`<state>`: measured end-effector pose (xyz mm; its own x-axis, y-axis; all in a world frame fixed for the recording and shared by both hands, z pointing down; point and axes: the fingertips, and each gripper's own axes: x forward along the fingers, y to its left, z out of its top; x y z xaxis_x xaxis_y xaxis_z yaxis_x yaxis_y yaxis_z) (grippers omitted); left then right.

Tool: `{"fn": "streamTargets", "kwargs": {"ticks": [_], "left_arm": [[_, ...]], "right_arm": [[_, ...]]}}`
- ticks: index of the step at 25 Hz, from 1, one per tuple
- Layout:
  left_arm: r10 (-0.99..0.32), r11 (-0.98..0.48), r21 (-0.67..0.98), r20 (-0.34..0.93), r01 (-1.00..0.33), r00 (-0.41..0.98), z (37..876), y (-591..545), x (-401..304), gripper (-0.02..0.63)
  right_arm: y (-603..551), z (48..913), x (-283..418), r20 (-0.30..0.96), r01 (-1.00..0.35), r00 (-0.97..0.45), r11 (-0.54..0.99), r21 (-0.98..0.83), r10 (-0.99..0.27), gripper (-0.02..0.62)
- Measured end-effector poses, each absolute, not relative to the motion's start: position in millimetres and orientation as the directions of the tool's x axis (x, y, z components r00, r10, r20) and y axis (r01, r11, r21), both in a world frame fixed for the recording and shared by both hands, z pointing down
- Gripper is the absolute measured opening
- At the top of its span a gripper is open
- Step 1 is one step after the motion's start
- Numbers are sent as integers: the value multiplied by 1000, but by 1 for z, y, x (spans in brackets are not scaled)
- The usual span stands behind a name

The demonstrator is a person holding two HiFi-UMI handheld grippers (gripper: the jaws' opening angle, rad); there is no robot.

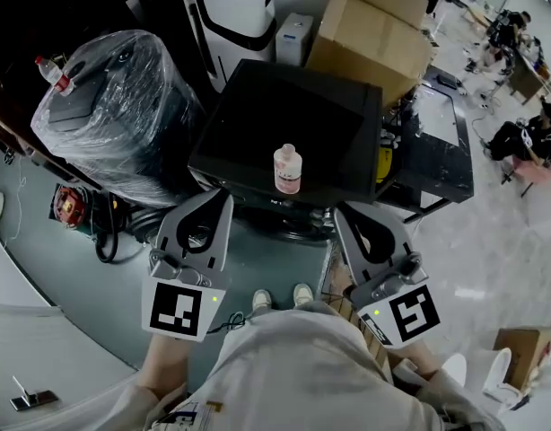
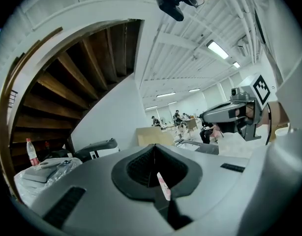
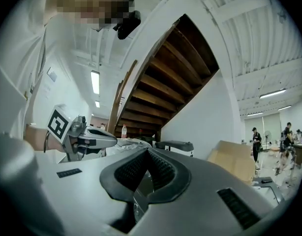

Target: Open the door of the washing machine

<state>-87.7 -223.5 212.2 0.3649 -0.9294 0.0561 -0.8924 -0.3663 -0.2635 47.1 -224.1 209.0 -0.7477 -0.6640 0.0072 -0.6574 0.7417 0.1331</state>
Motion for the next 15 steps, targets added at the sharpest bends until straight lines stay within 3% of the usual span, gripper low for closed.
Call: {"fn": "streamTargets", "kwargs": {"ticks": [15], "left_arm": [[-909, -414, -224, 54, -882, 413, 209, -219, -70, 21]], "right_arm": [[-224, 202, 76, -5, -719, -689, 683, 126, -725, 28]]}}
